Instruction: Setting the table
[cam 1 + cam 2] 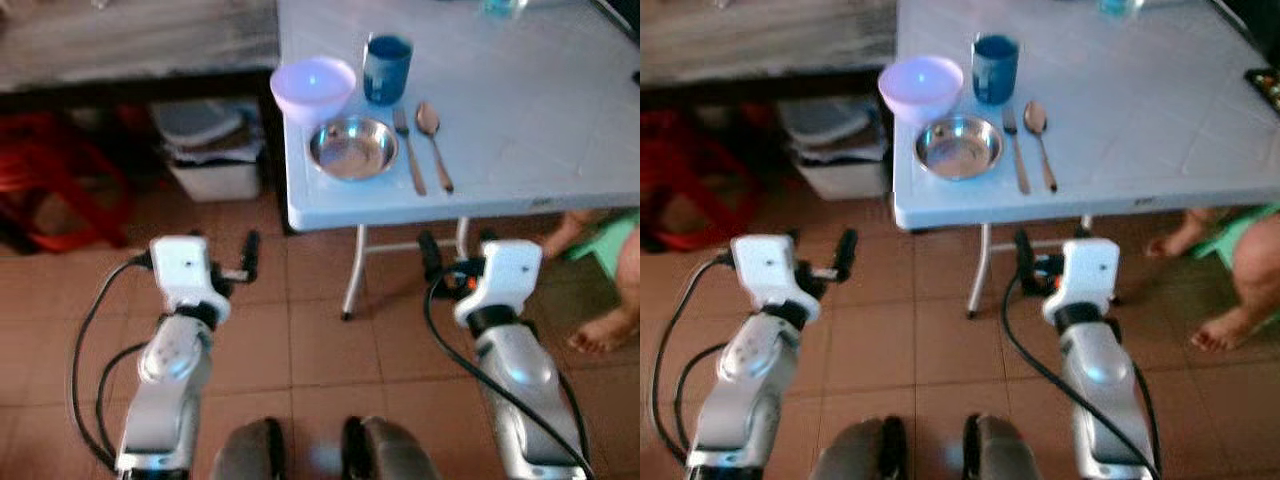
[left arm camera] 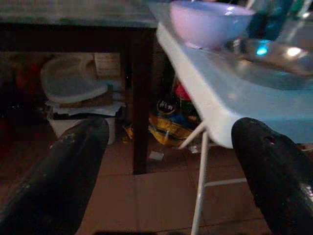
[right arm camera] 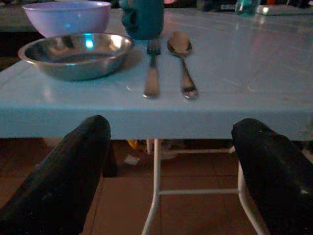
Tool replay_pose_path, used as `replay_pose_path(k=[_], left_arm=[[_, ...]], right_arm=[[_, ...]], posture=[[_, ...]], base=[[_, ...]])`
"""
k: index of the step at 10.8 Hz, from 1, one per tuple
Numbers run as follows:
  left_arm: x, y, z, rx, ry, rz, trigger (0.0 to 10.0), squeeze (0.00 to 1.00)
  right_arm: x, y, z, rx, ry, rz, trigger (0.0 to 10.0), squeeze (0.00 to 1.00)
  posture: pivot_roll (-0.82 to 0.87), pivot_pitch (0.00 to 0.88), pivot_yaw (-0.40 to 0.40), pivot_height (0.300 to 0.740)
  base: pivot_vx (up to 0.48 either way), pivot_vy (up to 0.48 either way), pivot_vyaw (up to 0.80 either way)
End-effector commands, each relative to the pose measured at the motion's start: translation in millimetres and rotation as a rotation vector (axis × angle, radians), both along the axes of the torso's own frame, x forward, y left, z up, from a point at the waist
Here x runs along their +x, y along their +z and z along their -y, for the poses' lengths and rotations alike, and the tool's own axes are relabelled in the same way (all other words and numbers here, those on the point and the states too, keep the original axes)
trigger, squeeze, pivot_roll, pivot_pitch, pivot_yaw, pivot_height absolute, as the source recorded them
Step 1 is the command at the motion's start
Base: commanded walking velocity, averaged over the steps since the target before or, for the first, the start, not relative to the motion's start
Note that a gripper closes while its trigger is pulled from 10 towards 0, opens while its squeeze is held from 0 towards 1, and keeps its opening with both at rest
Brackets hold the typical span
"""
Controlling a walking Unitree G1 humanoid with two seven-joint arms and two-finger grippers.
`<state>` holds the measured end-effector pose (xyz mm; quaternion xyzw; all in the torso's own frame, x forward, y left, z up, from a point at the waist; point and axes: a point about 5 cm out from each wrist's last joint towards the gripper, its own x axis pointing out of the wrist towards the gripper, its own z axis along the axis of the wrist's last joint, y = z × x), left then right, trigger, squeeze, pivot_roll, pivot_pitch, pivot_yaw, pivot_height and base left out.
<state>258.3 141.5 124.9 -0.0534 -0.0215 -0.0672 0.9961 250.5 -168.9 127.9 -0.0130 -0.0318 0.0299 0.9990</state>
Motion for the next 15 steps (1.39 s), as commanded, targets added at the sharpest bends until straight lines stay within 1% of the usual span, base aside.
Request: replay_pose_path(k=[1,6,7,9,10,11,12,14,15], left_arm=[[-2.1,0.4,-3.0,0.010,-0.001,-0.006,10.0,0.00],[-1.8,3.9,-0.5,-0.002,-0.017,0.002,10.0,0.00],[-2.2,3.9,0.1,-0.006,-0.017,0.000,10.0,0.00],[-0.7,5.3,1.8,-0.018,-0.017,0.005,10.0,0.00],[0.8,9.7,2.2,-0.042,-0.009,0.022,10.0,0.00],[1.1,14.7,0.5,-0.069,0.009,0.040,10.0,0.00],[1.8,17.4,-1.2,-0.069,0.020,0.048,10.0,0.00],[4.4,20.9,-2.7,-0.073,0.031,0.059,10.0,0.00],[3.2,18.6,-4.0,-0.065,0.030,0.053,10.0,0.00]], right_arm=[[-1.5,4.0,-1.9,0.002,-0.002,0.021,10.0,0.00],[-1.0,6.9,-2.0,-0.004,-0.003,0.035,10.0,0.00],[0.8,8.6,-4.1,-0.003,0.009,0.040,10.0,0.00],[4.8,14.8,-4.8,-0.028,0.029,0.071,10.0,0.00],[6.6,21.9,-4.4,-0.048,0.030,0.100,10.0,0.00],[7.1,27.7,-7.0,-0.072,0.042,0.127,10.0,0.00],[7.3,31.1,-9.2,-0.076,0.045,0.139,10.0,0.00],[8.8,36.6,-14.1,-0.065,0.066,0.160,10.0,0.00],[9.7,36.7,-13.1,-0.052,0.069,0.153,10.0,0.00]], posture=[[-0.06,0.195,0.036,0.740],[-0.06,0.196,0.040,0.740],[-0.06,0.187,0.038,0.740],[-0.06,0.183,0.038,0.740],[-0.06,0.185,0.037,0.740],[-0.06,0.185,0.036,0.740],[-0.06,0.186,0.035,0.740],[-0.06,0.186,0.034,0.740],[-0.06,0.190,0.033,0.740]], base=[[0.368,0.000,0.00],[0.420,0.000,0.00],[0.431,0.000,0.00],[0.426,0.000,0.00],[0.300,0.000,0.76],[0.000,0.000,0.66],[0.000,0.000,0.46],[0.000,0.000,0.00],[0.000,0.000,0.00]])
